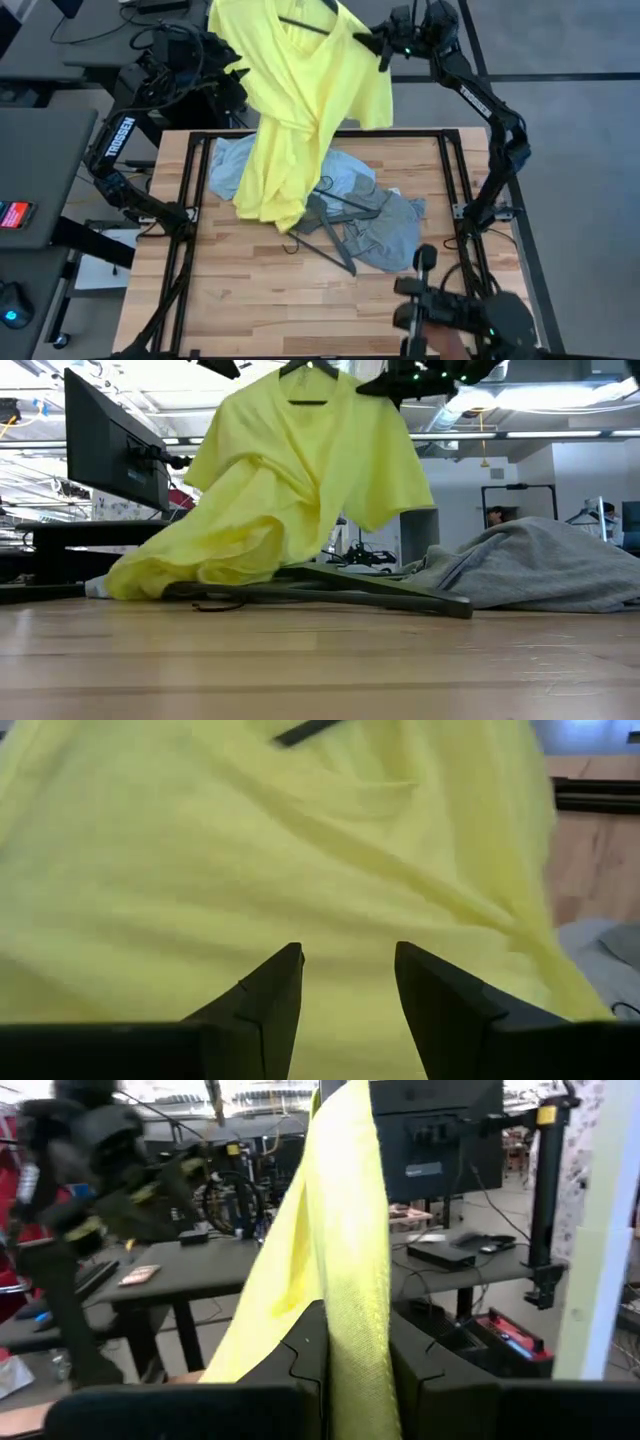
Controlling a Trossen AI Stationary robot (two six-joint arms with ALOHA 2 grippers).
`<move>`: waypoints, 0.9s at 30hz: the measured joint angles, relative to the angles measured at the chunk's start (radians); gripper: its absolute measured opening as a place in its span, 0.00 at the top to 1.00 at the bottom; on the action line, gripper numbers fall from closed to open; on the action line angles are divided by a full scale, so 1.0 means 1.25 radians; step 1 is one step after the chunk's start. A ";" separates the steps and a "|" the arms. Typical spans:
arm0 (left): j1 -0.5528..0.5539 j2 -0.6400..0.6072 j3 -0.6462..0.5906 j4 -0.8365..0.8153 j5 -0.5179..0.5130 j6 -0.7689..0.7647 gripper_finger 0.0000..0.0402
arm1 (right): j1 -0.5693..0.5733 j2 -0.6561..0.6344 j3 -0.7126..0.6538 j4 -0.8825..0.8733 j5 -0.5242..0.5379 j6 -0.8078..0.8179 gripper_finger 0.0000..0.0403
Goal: Hang clothes
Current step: Hang the yellow shirt on the rack
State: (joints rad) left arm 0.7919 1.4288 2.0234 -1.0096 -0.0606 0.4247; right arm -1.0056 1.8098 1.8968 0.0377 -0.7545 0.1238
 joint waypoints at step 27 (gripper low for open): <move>0.000 0.002 -0.001 -0.063 -0.003 -0.029 0.64 | -0.078 0.163 0.215 -0.092 -0.003 -0.034 0.92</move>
State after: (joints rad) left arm 0.7918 1.4311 2.0224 -1.0883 -0.0639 0.3884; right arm -1.1034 2.0132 2.1654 -0.0774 -0.7586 0.0814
